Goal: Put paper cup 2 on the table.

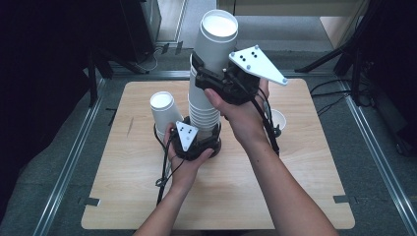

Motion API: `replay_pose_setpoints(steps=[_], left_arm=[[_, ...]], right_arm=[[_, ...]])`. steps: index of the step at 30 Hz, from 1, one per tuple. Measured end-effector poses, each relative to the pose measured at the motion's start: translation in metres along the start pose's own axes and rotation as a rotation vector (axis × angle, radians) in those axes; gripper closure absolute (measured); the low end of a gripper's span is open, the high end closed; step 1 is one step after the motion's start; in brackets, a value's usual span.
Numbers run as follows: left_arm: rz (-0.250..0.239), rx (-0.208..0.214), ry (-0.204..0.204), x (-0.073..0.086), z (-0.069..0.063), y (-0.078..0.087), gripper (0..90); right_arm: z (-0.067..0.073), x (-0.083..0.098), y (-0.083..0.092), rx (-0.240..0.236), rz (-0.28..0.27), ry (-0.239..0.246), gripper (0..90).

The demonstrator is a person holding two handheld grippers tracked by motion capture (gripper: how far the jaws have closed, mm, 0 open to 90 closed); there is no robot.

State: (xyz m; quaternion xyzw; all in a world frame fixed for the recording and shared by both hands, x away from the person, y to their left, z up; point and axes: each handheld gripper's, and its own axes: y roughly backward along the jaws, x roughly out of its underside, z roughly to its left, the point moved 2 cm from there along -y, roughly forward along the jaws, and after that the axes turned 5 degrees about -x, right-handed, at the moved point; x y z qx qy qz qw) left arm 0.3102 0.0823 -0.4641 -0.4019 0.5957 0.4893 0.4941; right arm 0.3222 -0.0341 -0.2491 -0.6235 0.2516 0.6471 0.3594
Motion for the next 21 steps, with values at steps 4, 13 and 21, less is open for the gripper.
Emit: replay_pose_setpoints(steps=[4, 13, 21], left_arm=[[0.002, 0.003, -0.003, 0.001, 0.000, 0.001, 6.7], [-0.003, 0.001, 0.003, 0.002, 0.003, 0.007, 6.7], [-0.016, 0.003, 0.014, 0.003, 0.007, 0.017, 6.7]], right_arm=[[-0.002, -0.006, 0.007, 0.008, -0.008, 0.006, 20.5], [-0.013, -0.012, 0.027, 0.055, -0.037, 0.026, 20.5], [-0.028, -0.006, 0.040, 0.083, -0.036, 0.017, 20.4]])
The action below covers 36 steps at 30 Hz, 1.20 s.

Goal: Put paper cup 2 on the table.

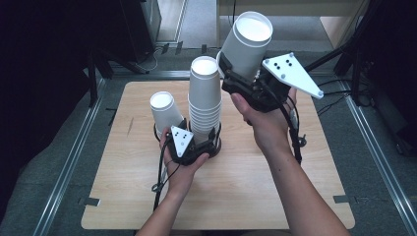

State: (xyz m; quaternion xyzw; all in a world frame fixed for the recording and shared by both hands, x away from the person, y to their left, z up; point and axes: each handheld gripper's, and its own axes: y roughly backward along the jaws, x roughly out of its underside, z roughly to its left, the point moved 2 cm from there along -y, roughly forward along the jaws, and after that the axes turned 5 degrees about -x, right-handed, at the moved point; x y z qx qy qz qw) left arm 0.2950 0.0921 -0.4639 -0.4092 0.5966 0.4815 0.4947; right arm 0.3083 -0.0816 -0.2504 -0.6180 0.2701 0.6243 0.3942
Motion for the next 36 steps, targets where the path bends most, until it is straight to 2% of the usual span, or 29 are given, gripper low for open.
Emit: replay_pose_setpoints(steps=[8, 14, 20, 22, 28, 29, 30, 36], left_arm=[[-0.003, 0.001, -0.003, 0.003, 0.005, 0.012, 6.7], [-0.003, 0.008, 0.014, 0.007, 0.010, 0.023, 6.7], [0.019, 0.047, 0.043, 0.013, 0.013, 0.031, 6.7], [0.025, 0.055, 0.040, 0.016, 0.013, 0.034, 6.7], [0.045, 0.070, 0.035, 0.025, 0.013, 0.041, 6.7], [0.045, 0.070, 0.035, 0.025, 0.013, 0.041, 6.7], [0.055, 0.074, 0.035, 0.026, 0.014, 0.042, 6.7], [0.053, 0.089, 0.025, 0.027, 0.013, 0.045, 6.7]], right_arm=[[-0.015, 0.010, 0.015, 0.024, 0.001, -0.003, 20.4], [-0.028, 0.024, 0.030, 0.053, 0.011, 0.000, 20.4], [-0.034, 0.045, 0.043, 0.066, 0.034, 0.052, 20.3], [-0.035, 0.054, 0.046, 0.070, 0.045, 0.070, 20.2], [-0.038, 0.079, 0.057, 0.080, 0.077, 0.070, 20.1], [-0.038, 0.079, 0.057, 0.080, 0.077, 0.070, 20.1], [-0.040, 0.089, 0.062, 0.087, 0.090, 0.081, 20.1], [-0.046, 0.113, 0.073, 0.103, 0.124, 0.077, 20.1]])
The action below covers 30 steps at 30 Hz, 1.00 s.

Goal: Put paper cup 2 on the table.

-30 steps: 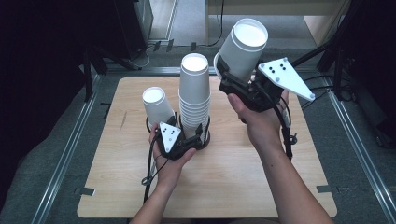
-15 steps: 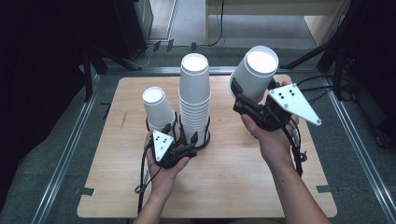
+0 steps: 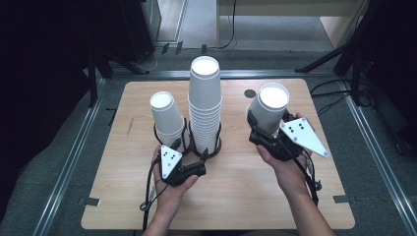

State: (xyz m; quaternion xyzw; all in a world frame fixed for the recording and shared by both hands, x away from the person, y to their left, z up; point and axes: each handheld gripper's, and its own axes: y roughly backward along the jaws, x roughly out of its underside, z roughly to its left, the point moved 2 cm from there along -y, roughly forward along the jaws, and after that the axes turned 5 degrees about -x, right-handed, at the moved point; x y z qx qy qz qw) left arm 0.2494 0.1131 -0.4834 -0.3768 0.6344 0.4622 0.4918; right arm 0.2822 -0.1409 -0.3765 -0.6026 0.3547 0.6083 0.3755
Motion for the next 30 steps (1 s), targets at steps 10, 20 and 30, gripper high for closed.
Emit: replay_pose_setpoints(steps=[10, 20, 30], left_arm=[[0.018, 0.033, -0.022, 0.001, -0.003, 0.001, 6.7], [0.041, 0.054, -0.034, 0.006, -0.005, 0.001, 6.8], [0.055, 0.123, -0.040, 0.007, -0.019, 0.002, 6.8]], right_arm=[[-0.001, 0.039, 0.010, 0.009, 0.054, 0.039, 20.0], [0.002, 0.081, 0.023, 0.033, 0.093, 0.066, 19.9], [0.013, 0.113, 0.024, 0.052, 0.162, 0.217, 19.7]])
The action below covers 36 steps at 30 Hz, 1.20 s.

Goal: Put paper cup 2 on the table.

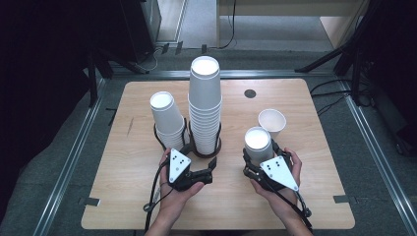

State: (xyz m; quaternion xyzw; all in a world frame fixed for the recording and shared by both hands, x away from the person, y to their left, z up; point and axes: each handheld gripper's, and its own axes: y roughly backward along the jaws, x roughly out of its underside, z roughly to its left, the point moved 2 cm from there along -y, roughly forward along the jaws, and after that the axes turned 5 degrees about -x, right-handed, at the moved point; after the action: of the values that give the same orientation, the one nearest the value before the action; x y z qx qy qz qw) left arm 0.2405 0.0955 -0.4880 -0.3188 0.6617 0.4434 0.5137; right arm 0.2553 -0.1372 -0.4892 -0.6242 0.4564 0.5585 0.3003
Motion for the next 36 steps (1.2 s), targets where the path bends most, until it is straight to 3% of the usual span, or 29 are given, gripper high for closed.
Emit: replay_pose_setpoints(steps=[1, 9, 15, 20, 25, 36], left_arm=[[0.000, 0.000, 0.000, 0.000, 0.000, 0.000, 6.8], [0.026, 0.100, -0.024, -0.001, -0.013, 0.001, 6.8], [0.031, 0.142, -0.045, -0.001, -0.021, 0.001, 6.8], [0.025, 0.207, -0.101, 0.000, -0.025, 0.002, 6.8], [0.025, 0.235, -0.130, 0.000, -0.027, 0.003, 10.9], [0.027, 0.294, -0.147, -0.001, -0.031, 0.005, 12.7]], right_arm=[[0.000, 0.000, 0.000, 0.000, 0.000, 0.000, 19.7], [0.014, 0.012, -0.005, 0.061, 0.005, 0.214, 19.7], [0.028, 0.019, -0.007, 0.061, 0.001, 0.348, 19.6], [0.039, 0.022, -0.007, 0.053, -0.002, 0.417, 19.5], [0.049, 0.023, -0.005, 0.020, -0.021, 0.469, 19.6], [0.059, 0.025, -0.003, -0.049, -0.045, 0.524, 19.4]])
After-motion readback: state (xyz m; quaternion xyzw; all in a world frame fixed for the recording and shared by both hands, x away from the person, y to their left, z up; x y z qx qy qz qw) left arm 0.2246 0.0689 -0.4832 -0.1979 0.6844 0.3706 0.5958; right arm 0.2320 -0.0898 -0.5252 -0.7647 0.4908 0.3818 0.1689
